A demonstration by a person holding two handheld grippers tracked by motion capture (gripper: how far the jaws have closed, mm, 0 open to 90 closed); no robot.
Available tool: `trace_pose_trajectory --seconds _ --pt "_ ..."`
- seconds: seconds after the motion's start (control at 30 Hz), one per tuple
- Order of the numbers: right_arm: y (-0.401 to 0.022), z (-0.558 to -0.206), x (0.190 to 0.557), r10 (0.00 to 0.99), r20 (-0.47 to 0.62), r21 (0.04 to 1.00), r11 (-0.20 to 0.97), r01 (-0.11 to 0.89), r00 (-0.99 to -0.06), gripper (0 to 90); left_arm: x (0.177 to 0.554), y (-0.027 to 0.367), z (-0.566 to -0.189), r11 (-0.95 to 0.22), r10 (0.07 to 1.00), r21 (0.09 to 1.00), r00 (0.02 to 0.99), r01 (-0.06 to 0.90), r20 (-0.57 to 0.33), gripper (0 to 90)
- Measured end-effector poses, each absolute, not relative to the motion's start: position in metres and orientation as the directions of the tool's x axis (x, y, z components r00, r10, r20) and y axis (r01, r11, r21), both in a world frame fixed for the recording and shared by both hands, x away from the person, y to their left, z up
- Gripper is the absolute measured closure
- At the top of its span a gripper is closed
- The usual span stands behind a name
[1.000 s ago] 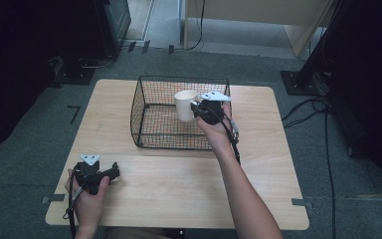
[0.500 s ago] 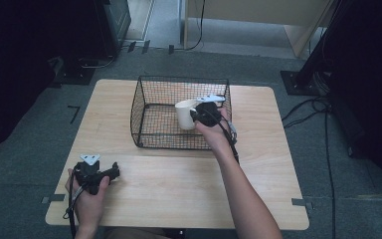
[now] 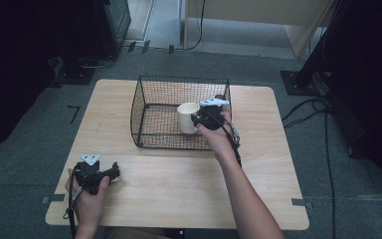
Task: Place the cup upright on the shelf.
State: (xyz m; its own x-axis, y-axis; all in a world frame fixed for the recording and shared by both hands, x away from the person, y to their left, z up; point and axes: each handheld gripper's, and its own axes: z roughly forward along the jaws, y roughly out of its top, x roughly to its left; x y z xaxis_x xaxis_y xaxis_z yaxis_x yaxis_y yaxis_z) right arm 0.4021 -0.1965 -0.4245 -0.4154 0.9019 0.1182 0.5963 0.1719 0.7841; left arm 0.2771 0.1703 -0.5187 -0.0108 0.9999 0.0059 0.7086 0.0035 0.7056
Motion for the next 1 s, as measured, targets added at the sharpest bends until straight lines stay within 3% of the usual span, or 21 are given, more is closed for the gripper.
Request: trace_pose_trajectory --seconds 0.73,0.9,1.0 --pt "-0.202 -0.425 0.398 0.901 0.133 0.812 0.139 0.566 -0.412 56.3 0.277 0.17 -0.519 0.002 1.0 0.705 -0.009 0.709 0.006 9.2" --pt "-0.205 -0.418 0.393 0.897 0.138 0.836 0.123 0.535 -0.421 44.6 0.277 0.17 -0.519 0.002 1.0 0.705 -0.009 0.709 0.006 9.2" --pt "-0.207 -0.413 0.389 0.892 0.142 0.855 0.108 0.507 -0.43 31.5 0.277 0.17 -0.519 0.002 1.0 0.705 -0.009 0.709 0.006 9.2"
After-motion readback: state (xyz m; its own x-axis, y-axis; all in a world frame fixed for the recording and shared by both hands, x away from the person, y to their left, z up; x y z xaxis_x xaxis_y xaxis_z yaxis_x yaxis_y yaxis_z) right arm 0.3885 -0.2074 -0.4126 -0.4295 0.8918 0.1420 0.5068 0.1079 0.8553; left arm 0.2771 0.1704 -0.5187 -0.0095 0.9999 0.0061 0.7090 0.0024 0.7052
